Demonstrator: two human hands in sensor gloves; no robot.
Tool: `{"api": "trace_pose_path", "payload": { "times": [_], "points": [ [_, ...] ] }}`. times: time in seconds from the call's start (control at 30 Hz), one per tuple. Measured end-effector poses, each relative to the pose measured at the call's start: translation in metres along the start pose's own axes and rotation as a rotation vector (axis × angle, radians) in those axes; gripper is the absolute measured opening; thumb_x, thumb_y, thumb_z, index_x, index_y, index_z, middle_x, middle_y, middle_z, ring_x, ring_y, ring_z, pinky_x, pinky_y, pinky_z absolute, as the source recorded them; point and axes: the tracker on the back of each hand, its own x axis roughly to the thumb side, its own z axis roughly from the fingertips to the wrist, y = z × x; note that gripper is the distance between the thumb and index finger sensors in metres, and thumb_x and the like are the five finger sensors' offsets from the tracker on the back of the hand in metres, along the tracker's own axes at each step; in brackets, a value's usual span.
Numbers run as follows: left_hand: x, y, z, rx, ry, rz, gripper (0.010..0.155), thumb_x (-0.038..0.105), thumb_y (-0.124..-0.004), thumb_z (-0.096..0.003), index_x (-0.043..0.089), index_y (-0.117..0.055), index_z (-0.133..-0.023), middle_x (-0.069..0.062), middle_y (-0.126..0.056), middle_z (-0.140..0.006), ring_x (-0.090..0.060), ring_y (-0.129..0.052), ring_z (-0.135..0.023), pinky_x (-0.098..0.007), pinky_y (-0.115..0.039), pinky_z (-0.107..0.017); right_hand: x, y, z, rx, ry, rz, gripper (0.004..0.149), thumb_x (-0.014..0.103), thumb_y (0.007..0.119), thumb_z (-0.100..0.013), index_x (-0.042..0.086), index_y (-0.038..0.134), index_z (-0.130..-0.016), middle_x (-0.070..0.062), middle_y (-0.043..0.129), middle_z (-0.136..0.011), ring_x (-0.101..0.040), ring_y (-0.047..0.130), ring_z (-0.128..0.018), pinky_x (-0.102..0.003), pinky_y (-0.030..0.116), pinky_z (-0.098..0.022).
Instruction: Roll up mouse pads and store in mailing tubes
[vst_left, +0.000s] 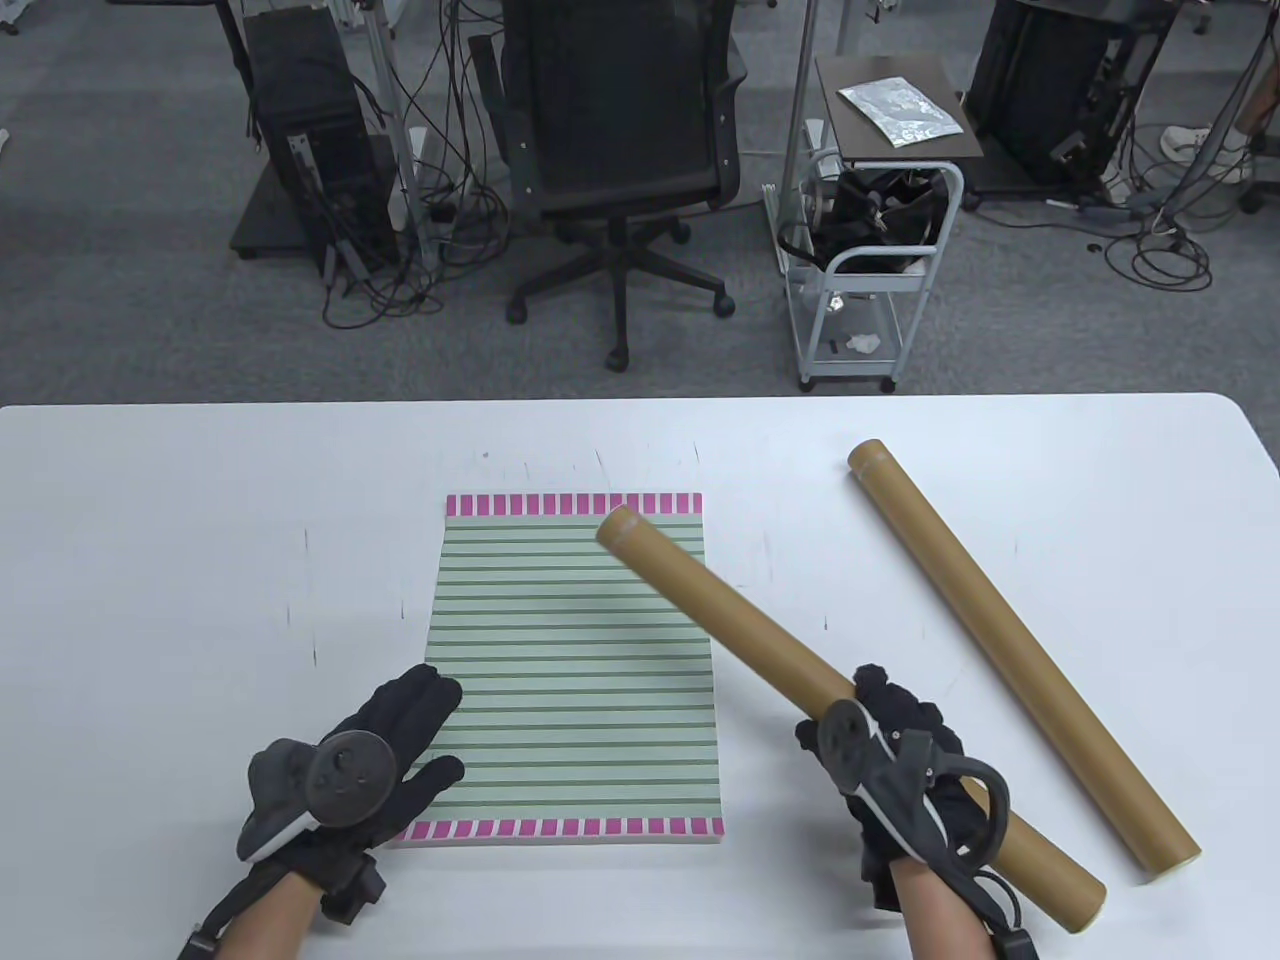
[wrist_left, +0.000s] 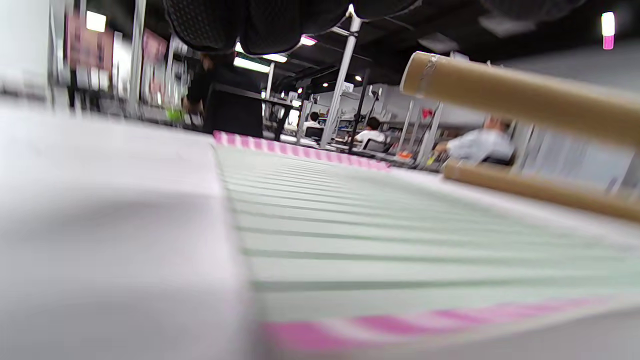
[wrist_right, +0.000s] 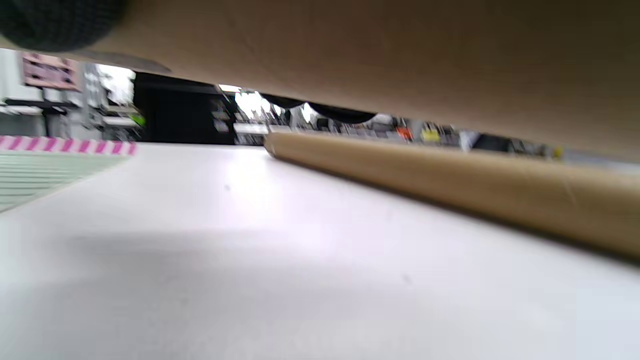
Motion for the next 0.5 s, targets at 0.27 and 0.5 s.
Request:
{"api": "trace_pose_path", "payload": {
  "times": [0.27,0.5],
  "points": [
    [0.011,-0.005,-0.001,-0.005,-0.042,-0.058,0.069,0.064,-0.064,-0.0381,0.047,-0.052,-0.104,0.013,-0.052,-0.117,-0.015,-0.064,-0.11,-0.038,-0.063,-0.084,-0.013,0.033,-0.056,0.19,0.255,-0.09,0.079,0.044,0.074,-0.044,0.007,0.049,-0.109,-0.018,0.069,-0.099,-0.041,0.074,-0.081,-0.06,0.067,-0.064],
    [0.004,-0.002,0.0,0.038,-0.047,-0.009,0.067,0.064,-0.064,-0.0377,0.048,-0.055,-0.102,0.015,-0.058,-0.115,-0.013,-0.068,-0.108,-0.037,-0.064,-0.084,-0.002,0.055,-0.08,0.252,0.272,-0.07,0.079,0.045,0.072,-0.045,0.007,0.047,-0.109,-0.021,0.066,-0.098,-0.042,0.07,-0.08,-0.06,0.066,-0.064]
  ]
}}
